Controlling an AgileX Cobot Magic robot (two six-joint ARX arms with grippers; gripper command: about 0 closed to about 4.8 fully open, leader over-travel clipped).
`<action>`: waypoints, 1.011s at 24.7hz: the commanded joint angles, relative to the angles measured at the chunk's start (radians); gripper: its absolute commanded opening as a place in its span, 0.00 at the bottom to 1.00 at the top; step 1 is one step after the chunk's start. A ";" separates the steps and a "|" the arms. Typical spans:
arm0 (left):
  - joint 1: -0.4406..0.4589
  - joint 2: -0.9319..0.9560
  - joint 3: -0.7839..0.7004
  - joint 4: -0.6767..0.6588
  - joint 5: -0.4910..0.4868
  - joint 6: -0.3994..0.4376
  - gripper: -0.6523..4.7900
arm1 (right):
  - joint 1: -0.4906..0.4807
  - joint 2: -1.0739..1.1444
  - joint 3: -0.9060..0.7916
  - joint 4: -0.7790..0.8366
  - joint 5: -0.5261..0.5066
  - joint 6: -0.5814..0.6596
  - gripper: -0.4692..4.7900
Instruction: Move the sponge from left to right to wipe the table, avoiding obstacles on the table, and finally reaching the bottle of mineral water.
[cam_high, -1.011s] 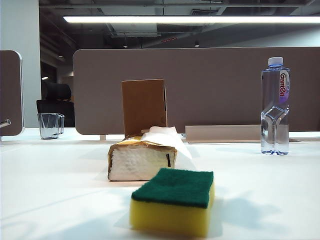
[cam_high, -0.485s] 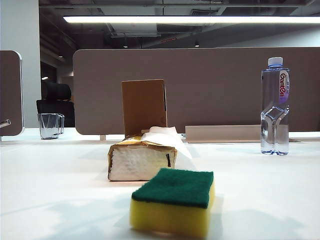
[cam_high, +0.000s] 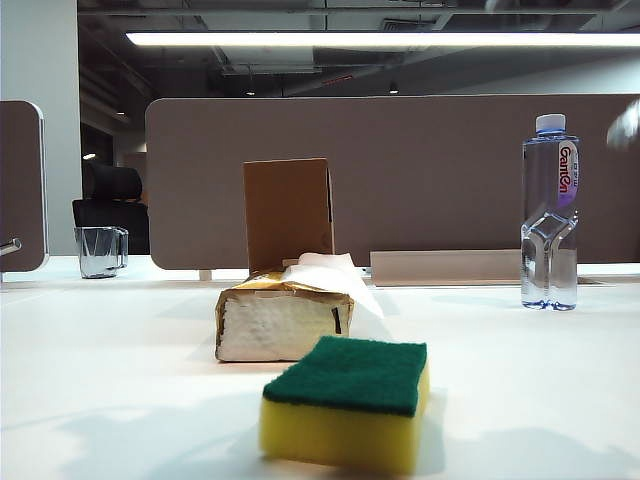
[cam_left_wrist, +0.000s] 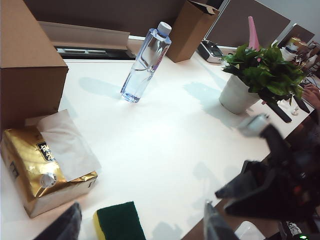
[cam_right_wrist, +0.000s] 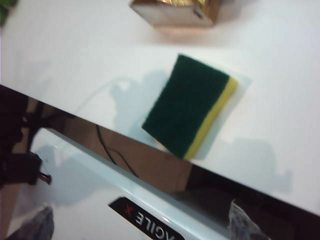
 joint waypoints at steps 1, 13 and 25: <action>0.000 -0.001 0.005 0.002 0.000 0.001 0.70 | 0.044 0.032 -0.034 0.091 0.016 0.043 1.00; 0.000 -0.028 0.005 -0.021 0.000 0.004 0.70 | 0.137 0.314 -0.051 0.298 0.104 0.048 1.00; 0.000 -0.085 0.005 -0.037 -0.002 0.004 0.70 | 0.135 0.412 -0.119 0.444 0.113 0.060 0.96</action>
